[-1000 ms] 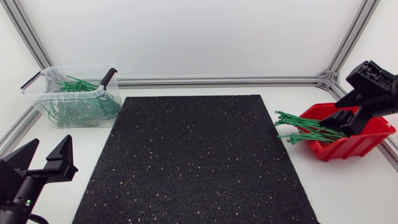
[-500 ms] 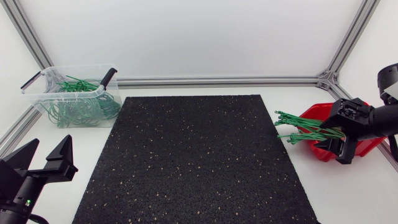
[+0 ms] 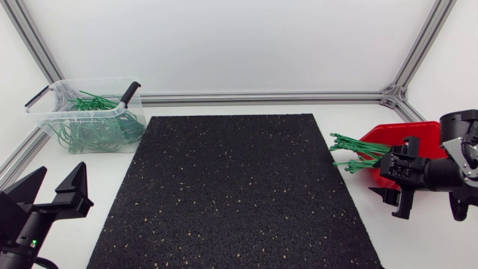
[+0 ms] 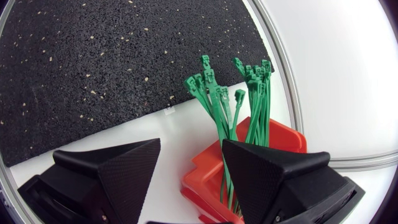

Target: Take a green cable tie from the red box, thread the tail through the head to close it, then place it in the transparent bin on the left.

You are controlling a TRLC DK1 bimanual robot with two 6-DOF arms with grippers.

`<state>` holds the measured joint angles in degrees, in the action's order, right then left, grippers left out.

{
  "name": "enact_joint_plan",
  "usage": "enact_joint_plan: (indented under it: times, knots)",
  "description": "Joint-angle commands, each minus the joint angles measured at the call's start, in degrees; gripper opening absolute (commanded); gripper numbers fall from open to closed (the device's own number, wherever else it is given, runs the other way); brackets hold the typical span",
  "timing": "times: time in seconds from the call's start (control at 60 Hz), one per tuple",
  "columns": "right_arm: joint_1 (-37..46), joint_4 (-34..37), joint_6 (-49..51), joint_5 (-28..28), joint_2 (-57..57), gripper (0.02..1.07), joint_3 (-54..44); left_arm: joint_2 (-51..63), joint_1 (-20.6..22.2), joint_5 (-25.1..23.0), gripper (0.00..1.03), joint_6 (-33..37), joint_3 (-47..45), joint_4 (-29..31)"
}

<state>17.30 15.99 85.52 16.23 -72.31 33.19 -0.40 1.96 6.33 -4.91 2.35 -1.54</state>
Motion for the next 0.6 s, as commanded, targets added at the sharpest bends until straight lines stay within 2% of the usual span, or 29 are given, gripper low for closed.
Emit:
enact_joint_plan:
  times: [0.0, 0.267, 0.383, 0.517, 0.583]
  knots:
    - [-0.78, -2.10, 1.76, -0.58, 0.42, 0.75, -2.16, -0.12, -0.46, 0.00, 0.99, 0.60, -2.44, 0.66]
    - [-2.45, -9.40, 1.50, -3.66, -0.20, 0.75, -5.15, -0.12, -0.55, -0.44, 0.99, 0.60, -2.35, 0.93]
    - [-2.89, -10.01, 1.85, -3.92, -0.20, 0.61, -5.68, -0.12, -0.73, -0.53, 0.99, 0.60, -2.35, 1.10]
    - [-2.97, -10.01, 2.38, -4.19, 0.42, 0.60, -6.21, -0.12, -0.81, -0.53, 0.99, 0.51, -2.35, 1.10]
    - [-2.89, -9.92, 3.08, -4.19, 1.12, 0.50, -6.65, -0.12, -0.81, -0.53, 0.99, 0.51, -2.35, 1.10]
